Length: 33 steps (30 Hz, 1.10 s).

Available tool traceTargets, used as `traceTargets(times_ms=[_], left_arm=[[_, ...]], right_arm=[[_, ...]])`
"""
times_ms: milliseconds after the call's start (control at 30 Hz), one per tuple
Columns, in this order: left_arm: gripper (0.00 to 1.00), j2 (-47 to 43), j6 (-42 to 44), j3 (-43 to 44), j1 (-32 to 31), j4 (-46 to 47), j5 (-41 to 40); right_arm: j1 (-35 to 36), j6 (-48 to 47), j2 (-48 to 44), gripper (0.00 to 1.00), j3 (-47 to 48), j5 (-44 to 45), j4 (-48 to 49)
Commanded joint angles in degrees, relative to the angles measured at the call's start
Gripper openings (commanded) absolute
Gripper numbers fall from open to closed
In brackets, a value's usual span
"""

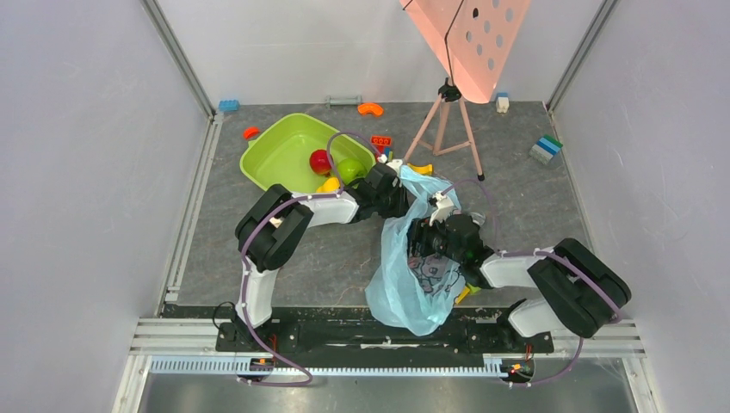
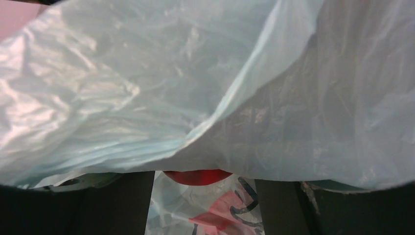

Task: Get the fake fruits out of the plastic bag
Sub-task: Take out the fake fruit from the plastic bag.

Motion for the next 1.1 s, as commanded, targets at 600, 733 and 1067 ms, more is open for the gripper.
traceTargets(times_ms=[600,733,1067], left_arm=[[0.40,-12.84,1.50,-3.96,1.83,-2.74,-6.91],[0.40,-15.41,1.74,-5.28,1.91,-3.12,-8.34],[0.51,-30.94,1.11,-11.58,2.00,-7.04,-10.02]], right_arm=[[0.42,-14.30,-30.28,0.56,7.26,7.74,-45.26],[0.46,-15.39,-34.09,0.55,9.25,5.45,-52.82],[0.46,-18.44,-38.47,0.55,13.66,3.20,-63.34]])
